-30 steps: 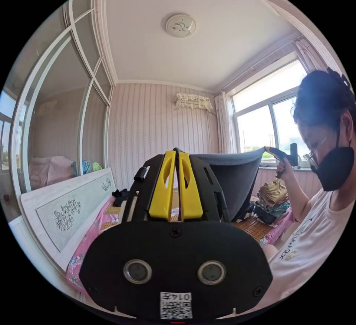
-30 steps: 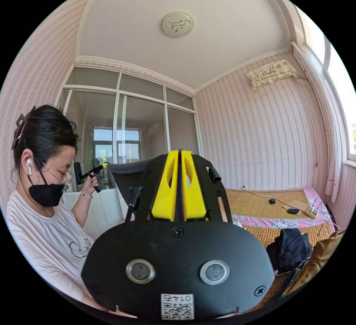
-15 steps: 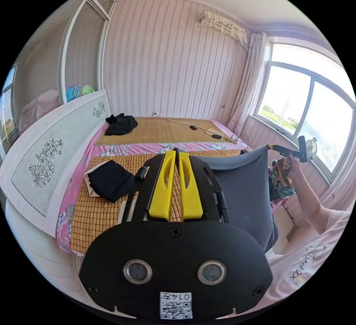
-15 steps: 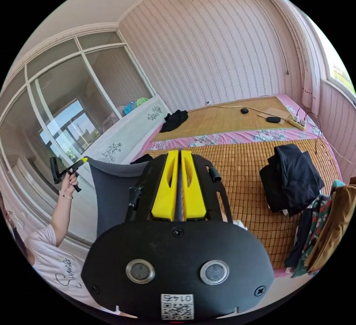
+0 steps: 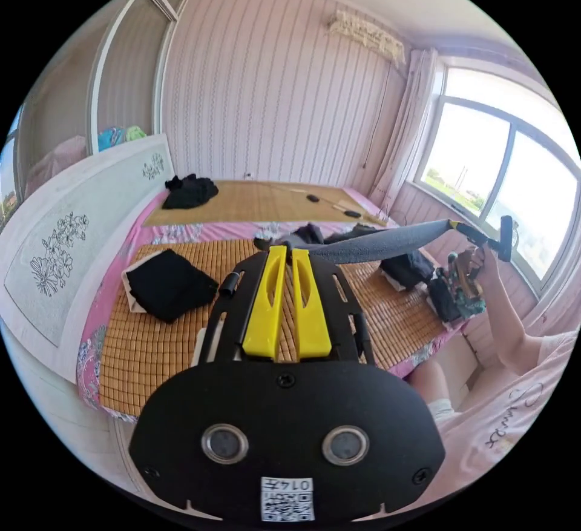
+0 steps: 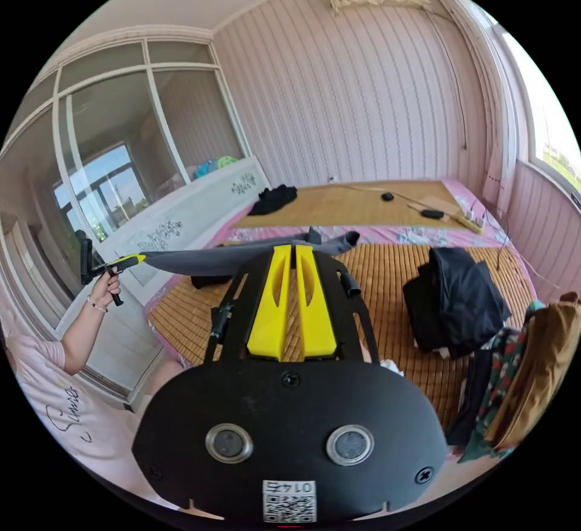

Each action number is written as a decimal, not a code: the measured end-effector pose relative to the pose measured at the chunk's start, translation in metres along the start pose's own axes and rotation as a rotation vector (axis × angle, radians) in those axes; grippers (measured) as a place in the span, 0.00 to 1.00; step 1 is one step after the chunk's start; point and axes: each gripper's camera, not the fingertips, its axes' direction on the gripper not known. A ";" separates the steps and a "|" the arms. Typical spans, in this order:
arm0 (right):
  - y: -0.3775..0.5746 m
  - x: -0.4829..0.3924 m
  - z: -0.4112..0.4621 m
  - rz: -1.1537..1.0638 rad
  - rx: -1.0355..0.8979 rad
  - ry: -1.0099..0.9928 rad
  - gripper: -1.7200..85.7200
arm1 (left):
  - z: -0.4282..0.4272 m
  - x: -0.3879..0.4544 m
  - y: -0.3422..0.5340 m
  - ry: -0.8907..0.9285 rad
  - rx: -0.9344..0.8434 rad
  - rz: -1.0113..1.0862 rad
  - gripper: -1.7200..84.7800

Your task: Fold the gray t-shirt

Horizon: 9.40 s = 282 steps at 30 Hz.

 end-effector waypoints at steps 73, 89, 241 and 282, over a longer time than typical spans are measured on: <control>0.041 0.083 0.601 -0.311 -0.660 -0.128 0.07 | 0.415 -0.147 0.380 -0.083 -0.613 -0.108 0.03; 0.004 -0.065 0.836 -0.512 -0.802 -0.090 0.06 | 0.447 -0.252 0.412 0.057 -0.698 -0.237 0.09; 0.060 0.235 0.387 0.378 -0.399 0.362 0.06 | 0.974 0.285 0.362 0.477 -0.724 0.649 0.05; -0.135 0.307 0.473 0.169 -0.537 0.216 0.01 | 0.799 -0.262 0.367 0.093 -0.634 -0.142 0.01</control>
